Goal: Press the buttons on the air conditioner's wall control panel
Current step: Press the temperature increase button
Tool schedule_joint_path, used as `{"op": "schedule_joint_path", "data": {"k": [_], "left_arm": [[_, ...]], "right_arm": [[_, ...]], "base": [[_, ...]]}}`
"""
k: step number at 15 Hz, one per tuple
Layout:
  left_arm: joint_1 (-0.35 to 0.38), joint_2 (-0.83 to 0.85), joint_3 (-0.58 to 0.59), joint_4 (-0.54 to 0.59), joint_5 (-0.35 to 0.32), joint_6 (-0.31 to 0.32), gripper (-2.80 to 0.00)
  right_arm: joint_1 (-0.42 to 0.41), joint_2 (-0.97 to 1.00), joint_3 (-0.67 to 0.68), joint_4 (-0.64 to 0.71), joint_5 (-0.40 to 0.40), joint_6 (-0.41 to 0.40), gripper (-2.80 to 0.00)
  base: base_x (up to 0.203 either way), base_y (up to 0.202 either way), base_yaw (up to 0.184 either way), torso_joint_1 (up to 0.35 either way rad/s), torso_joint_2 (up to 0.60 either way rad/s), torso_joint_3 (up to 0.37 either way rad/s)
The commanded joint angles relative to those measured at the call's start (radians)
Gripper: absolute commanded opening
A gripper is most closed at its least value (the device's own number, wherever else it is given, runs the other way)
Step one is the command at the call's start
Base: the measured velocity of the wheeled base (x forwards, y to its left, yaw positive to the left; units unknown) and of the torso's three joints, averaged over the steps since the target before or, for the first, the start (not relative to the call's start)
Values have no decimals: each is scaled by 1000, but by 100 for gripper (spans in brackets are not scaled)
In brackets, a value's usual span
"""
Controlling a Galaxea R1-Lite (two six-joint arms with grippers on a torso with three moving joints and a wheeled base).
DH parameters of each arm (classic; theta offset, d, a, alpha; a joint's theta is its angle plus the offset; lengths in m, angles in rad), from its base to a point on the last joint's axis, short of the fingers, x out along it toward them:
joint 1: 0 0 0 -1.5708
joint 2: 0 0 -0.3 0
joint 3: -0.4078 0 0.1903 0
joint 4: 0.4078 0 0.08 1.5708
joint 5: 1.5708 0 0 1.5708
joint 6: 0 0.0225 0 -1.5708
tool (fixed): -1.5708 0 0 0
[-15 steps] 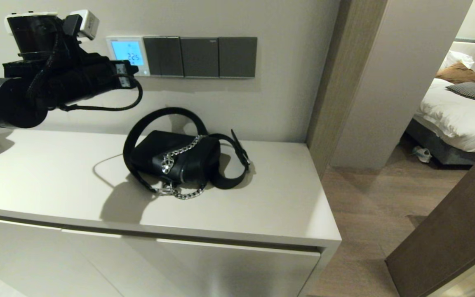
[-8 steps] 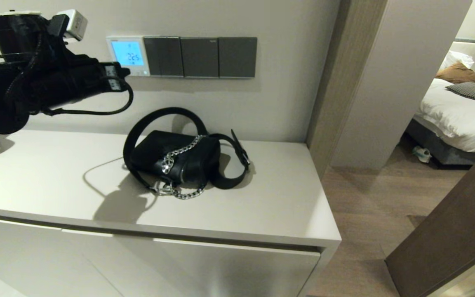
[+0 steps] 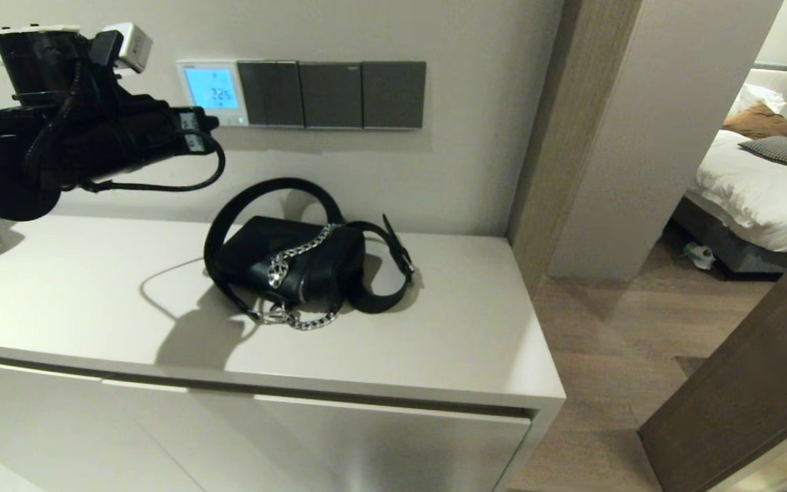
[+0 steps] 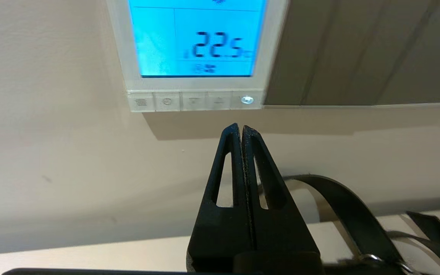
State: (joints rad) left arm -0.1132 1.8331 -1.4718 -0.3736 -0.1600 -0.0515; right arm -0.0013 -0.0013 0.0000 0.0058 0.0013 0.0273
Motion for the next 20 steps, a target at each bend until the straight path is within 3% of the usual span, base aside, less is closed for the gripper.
{"op": "schedule_joint_path", "data": {"k": [1,20], "left_arm": [[10,42,-25,-2,0,-1,-280],[0,114,-109,2,0,-1,-280]], "right_arm": [[0,1,2,0,0,0,-280],[0,1,2,0,0,0,-280]], "base": [[0,0,0,0,0,0],[0,0,0,0,0,0]]}}
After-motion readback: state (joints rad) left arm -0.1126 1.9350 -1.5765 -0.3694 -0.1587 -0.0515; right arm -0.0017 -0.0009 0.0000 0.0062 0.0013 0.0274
